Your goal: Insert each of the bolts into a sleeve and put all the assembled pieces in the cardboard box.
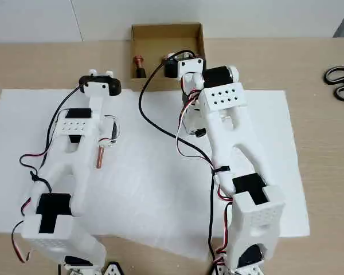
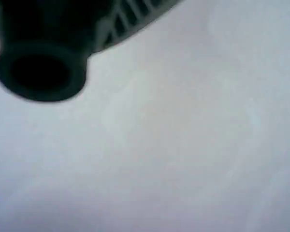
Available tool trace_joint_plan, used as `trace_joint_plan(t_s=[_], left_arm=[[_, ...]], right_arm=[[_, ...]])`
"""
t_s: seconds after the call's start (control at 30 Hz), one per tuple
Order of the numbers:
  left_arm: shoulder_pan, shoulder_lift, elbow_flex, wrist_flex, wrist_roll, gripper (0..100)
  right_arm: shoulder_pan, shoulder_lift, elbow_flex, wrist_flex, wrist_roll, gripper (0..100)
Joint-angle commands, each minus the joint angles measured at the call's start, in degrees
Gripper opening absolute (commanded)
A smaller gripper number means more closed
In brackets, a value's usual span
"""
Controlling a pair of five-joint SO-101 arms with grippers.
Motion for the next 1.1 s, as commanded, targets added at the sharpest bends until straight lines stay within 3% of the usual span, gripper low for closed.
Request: trace_joint_plan(t_s=[0.0,0.1,0.5,1.07], left_arm=[[0.4,-3.4,0.0,-1.2,0.5,7],[0.4,-3.4,0.0,-1.2,0.3,11],[0.5,3.2,-0.4,-3.3,0.3,11],[0.5,3.4,-0.6,-0.7,0.5,1]], right_arm=[[0.3,-4.2,-0.3,0.6,0.3,0.4],[0.3,-4.1,-0.3,0.6,0.3,0.4],[0.3,-4.2,-0.3,0.6,0.3,0.4],[0.3,-4.1,-0.3,0.5,0.3,0.4]])
